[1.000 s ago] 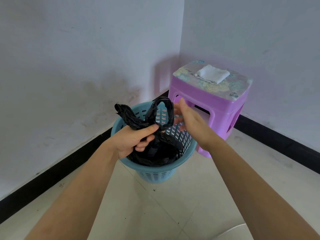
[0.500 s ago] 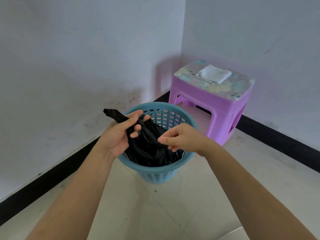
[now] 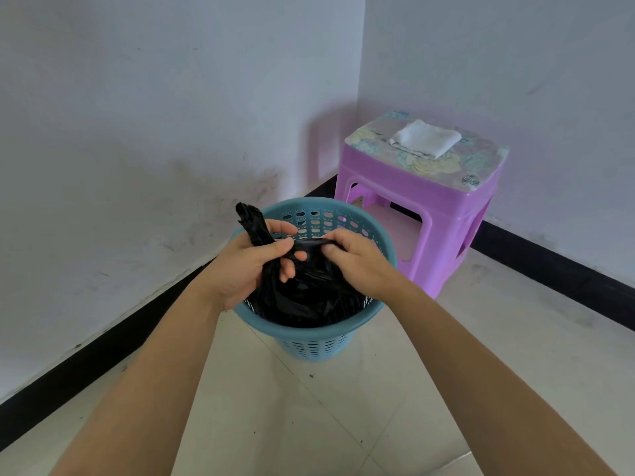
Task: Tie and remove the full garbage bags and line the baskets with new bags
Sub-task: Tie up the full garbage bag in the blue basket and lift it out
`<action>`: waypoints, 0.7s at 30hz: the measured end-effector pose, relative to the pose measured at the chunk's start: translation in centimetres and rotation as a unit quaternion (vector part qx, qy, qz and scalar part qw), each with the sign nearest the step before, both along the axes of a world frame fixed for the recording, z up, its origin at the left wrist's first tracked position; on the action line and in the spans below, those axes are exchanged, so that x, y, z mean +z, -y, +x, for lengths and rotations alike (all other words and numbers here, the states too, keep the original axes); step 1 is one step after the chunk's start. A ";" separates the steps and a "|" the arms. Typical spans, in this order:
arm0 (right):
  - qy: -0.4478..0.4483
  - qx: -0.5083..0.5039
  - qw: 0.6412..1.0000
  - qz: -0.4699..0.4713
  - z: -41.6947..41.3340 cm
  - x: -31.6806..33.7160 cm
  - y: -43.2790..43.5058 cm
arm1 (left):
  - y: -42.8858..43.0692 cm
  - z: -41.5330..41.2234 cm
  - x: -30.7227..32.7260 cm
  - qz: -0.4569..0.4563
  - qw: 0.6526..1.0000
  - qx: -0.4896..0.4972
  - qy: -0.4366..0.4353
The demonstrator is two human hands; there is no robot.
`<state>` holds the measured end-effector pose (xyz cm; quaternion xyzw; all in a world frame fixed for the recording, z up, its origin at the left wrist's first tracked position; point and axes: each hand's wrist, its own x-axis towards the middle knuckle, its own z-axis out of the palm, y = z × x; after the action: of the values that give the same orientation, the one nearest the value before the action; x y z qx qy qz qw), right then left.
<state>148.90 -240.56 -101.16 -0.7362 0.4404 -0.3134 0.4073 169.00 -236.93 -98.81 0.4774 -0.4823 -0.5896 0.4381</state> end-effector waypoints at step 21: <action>0.195 -0.013 0.957 0.215 0.4 0.3 -0.6 | 0.4 -3.4 -0.5 -0.013 0.958 0.212 -0.195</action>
<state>149.29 -239.94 -100.89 -0.5499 0.4190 -0.3539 0.6299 165.63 -237.35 -99.35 0.4389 -0.2830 -0.5579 0.6449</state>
